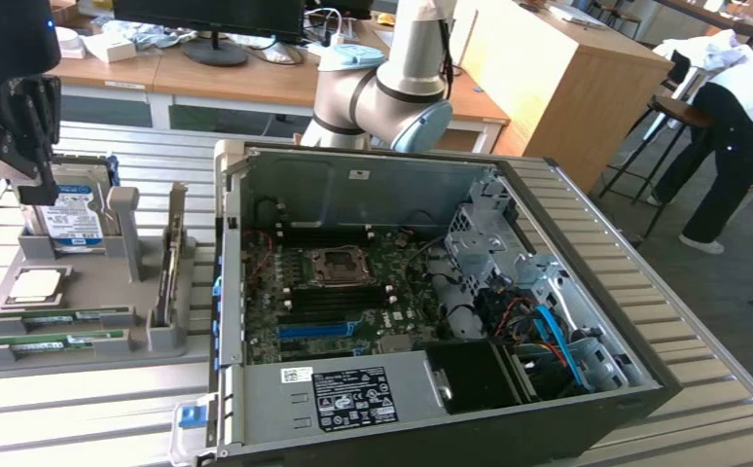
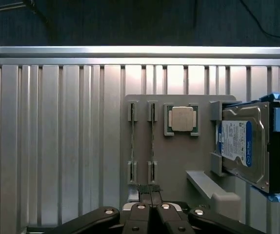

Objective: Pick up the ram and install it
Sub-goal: 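Pick up the ram and move it above insertion slot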

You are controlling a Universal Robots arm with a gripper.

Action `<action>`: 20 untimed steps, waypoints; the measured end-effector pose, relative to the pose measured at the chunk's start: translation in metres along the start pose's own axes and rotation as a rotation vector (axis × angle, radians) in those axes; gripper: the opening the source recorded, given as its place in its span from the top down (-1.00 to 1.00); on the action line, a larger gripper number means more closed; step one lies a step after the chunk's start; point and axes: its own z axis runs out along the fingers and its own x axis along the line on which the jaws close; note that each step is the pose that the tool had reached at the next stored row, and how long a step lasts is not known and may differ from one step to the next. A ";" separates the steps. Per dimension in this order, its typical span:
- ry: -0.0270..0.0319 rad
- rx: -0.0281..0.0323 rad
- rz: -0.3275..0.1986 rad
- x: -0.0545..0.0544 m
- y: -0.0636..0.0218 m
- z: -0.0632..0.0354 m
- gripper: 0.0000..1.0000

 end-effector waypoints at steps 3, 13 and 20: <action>0.0000 0.0002 -0.002 0.000 0.0000 0.0001 0.80; 0.0000 0.0001 -0.002 0.000 -0.0001 0.0043 0.80; -0.0006 0.0003 -0.002 0.000 -0.0001 0.0048 0.80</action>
